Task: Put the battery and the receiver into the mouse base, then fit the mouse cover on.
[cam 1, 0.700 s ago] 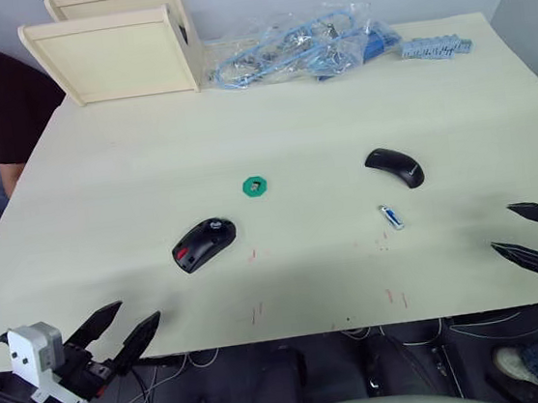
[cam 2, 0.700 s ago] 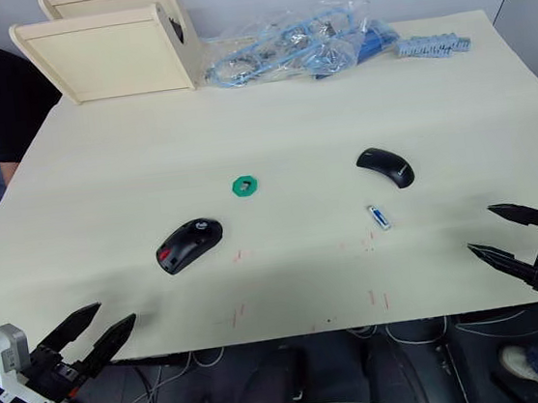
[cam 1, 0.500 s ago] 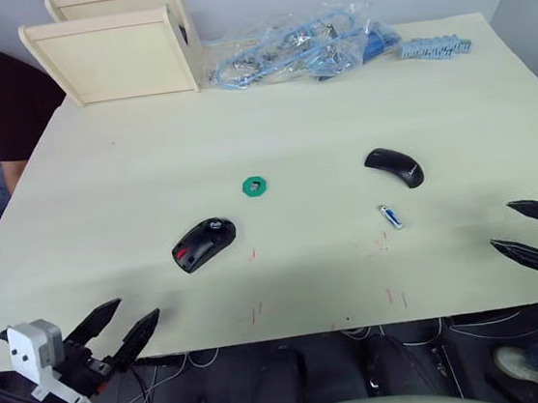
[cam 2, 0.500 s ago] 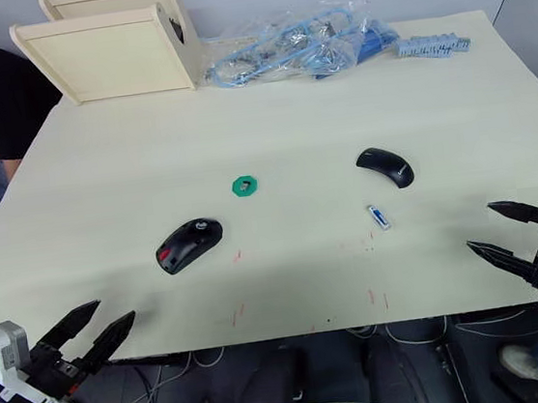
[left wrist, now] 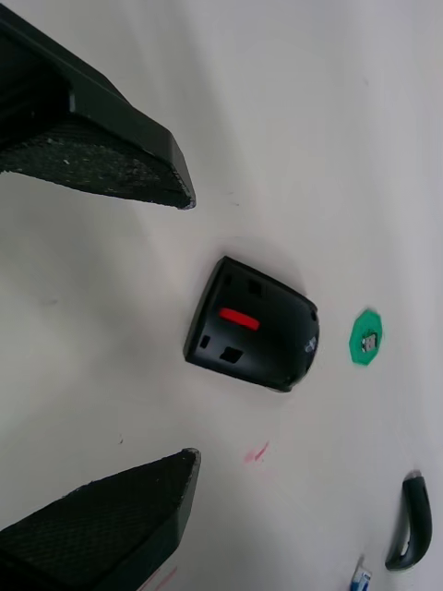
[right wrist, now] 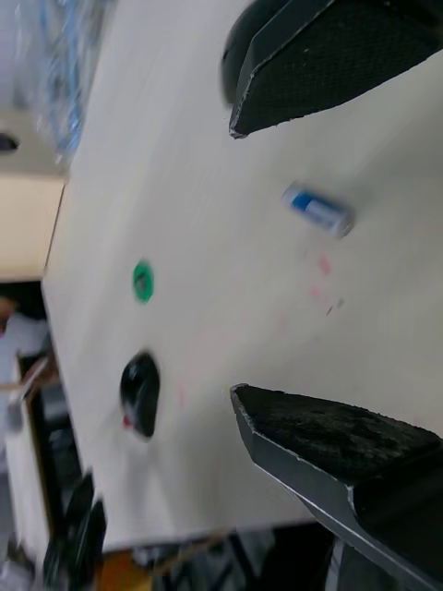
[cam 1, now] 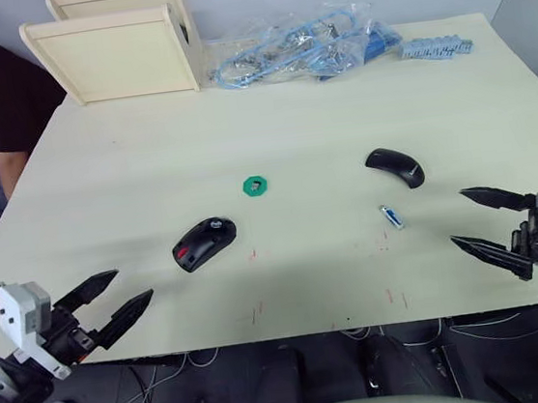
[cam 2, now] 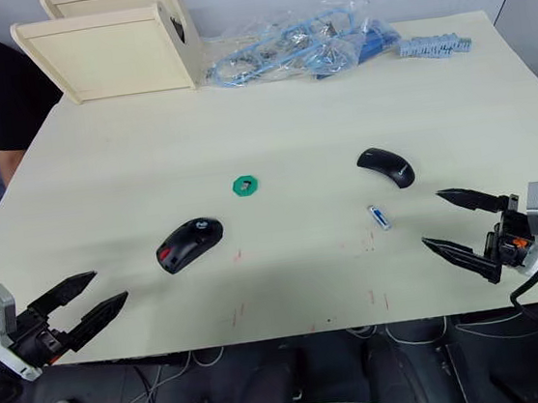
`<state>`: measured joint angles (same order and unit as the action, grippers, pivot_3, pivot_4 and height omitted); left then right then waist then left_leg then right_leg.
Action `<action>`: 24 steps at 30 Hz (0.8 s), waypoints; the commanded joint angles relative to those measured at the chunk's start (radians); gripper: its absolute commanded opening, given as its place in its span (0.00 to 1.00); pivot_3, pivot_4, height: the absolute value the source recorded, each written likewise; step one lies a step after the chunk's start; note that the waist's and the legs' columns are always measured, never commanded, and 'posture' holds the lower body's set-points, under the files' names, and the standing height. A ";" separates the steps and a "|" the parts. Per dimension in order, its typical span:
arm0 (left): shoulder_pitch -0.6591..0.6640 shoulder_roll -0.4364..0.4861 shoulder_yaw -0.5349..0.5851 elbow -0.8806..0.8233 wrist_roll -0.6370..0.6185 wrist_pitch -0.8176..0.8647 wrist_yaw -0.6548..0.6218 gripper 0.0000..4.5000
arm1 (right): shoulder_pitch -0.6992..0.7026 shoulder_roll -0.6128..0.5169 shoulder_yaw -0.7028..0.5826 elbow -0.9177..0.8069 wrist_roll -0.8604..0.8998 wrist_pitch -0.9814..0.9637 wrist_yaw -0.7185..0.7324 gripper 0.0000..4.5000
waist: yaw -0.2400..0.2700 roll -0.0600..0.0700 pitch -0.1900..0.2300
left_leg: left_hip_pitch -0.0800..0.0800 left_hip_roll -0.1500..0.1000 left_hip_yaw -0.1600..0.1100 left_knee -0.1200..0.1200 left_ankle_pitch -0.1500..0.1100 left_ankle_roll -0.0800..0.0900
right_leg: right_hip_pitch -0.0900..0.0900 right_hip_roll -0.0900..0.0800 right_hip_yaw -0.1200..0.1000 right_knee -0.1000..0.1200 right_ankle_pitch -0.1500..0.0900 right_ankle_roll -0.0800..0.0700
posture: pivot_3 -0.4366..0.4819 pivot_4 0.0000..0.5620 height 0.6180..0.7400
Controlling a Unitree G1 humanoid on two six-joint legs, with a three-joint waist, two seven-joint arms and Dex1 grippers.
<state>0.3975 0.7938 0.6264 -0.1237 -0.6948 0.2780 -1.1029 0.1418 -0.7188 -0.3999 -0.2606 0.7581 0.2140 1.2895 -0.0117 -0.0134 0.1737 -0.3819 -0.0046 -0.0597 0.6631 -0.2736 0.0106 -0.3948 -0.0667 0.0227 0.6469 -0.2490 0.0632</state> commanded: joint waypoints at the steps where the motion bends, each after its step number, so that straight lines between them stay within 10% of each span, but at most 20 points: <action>1: -0.036 0.032 -0.009 0.039 0.014 -0.004 -0.047 0.98 | -0.015 -0.016 -0.009 0.004 0.027 -0.018 0.057 1.00 | 0.000 0.000 0.000 | 0.000 0.000 0.000 0.000 0.000 0.000 | 0.000 0.000 0.000 0.000 0.000 0.000 | 0.48 0.27 1.00; 24: -0.532 0.189 -0.386 0.326 0.212 0.059 -0.248 0.98 | 0.125 0.094 -0.030 -0.023 0.015 -0.225 0.193 1.00 | 0.002 0.000 0.000 | 0.001 -0.002 0.000 0.002 0.000 0.000 | -0.001 0.001 0.000 0.010 0.000 0.000 | 0.48 0.27 1.00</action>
<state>-0.1157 0.9707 0.2610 0.2035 -0.5000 0.3222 -1.3478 0.2583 -0.6304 -0.4274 -0.2576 0.7574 0.0167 1.4724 -0.0095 -0.0135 0.1740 -0.3811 -0.0078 -0.0598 0.6659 -0.2736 0.0105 -0.3962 -0.0660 0.0231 0.6567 -0.2491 0.0634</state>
